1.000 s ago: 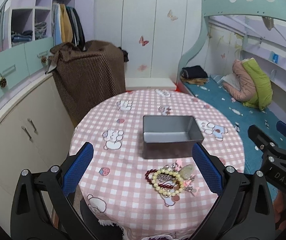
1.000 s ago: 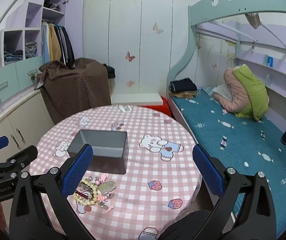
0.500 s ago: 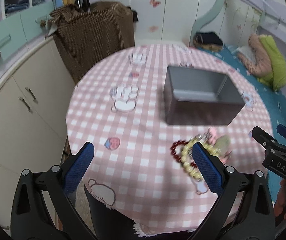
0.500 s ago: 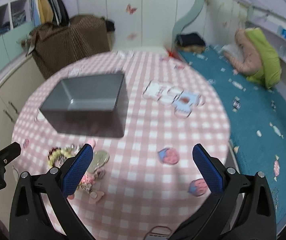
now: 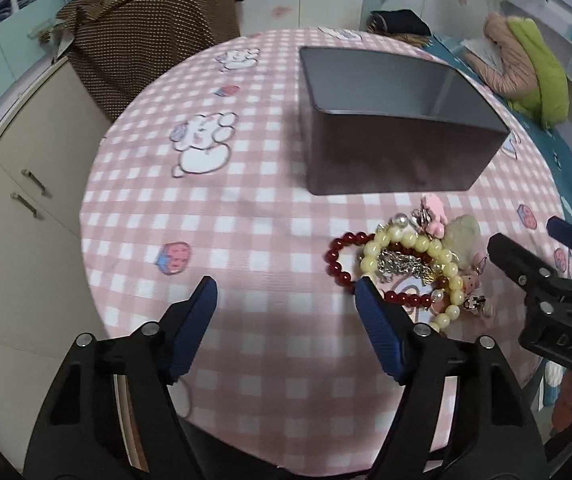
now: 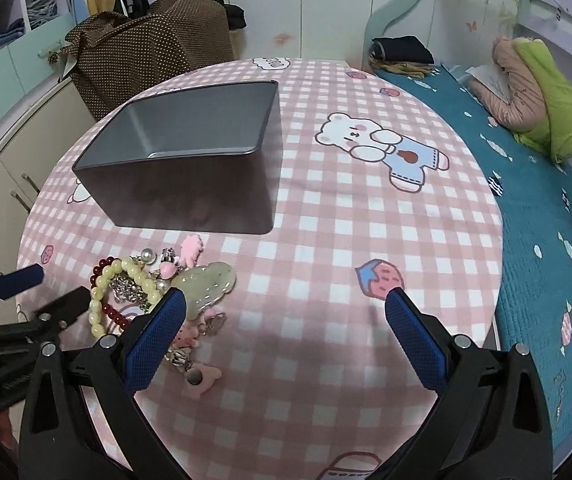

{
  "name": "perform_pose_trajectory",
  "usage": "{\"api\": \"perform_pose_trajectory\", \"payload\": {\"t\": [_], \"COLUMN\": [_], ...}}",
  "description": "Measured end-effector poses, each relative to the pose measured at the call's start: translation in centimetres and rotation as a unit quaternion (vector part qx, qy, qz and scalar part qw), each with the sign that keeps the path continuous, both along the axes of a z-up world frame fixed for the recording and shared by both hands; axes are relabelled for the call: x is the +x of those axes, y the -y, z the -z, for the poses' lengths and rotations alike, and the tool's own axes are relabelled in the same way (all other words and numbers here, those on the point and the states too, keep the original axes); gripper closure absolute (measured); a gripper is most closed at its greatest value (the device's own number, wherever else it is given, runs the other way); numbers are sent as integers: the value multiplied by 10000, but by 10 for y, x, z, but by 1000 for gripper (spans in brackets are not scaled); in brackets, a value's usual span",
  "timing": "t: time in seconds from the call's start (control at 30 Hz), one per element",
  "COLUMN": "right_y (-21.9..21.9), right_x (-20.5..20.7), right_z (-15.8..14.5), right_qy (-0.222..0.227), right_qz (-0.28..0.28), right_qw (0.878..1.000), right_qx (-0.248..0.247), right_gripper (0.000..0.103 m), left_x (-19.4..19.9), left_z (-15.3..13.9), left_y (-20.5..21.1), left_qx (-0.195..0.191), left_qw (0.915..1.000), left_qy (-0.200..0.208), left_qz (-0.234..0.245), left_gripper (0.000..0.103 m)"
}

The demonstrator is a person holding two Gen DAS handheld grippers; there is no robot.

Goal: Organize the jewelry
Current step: 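Move the left tool down toward the jewelry pile beside the tin, then close the left tool on the cream bead bracelet and lift it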

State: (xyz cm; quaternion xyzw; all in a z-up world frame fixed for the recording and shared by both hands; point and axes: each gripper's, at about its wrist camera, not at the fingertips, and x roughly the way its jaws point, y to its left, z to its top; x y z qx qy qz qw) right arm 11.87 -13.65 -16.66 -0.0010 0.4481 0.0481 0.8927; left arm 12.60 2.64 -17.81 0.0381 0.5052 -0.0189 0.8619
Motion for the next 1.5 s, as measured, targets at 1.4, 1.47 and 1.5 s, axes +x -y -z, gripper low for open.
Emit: {"api": "perform_pose_trajectory", "payload": {"t": [1.4,1.47,1.5], "right_y": [5,0,-3], "right_x": [-17,-18,-19], "right_z": [-13,-16,-17], "right_qy": [202,270,296], "right_qz": [-187,-224,-275], "right_qw": [9995,9993,9992], "right_qx": [160,90,68], "right_gripper": [8,8,8], "left_x": [2,-1,-3], "left_z": [-38,-49,-54], "left_y": [-21,-25,-27], "left_qx": [-2097,-2198,-2216], "left_qw": [9734,9713,9711], "left_qy": [-379,-259,-183], "left_qz": [838,875,869], "left_gripper": [94,94,94]}}
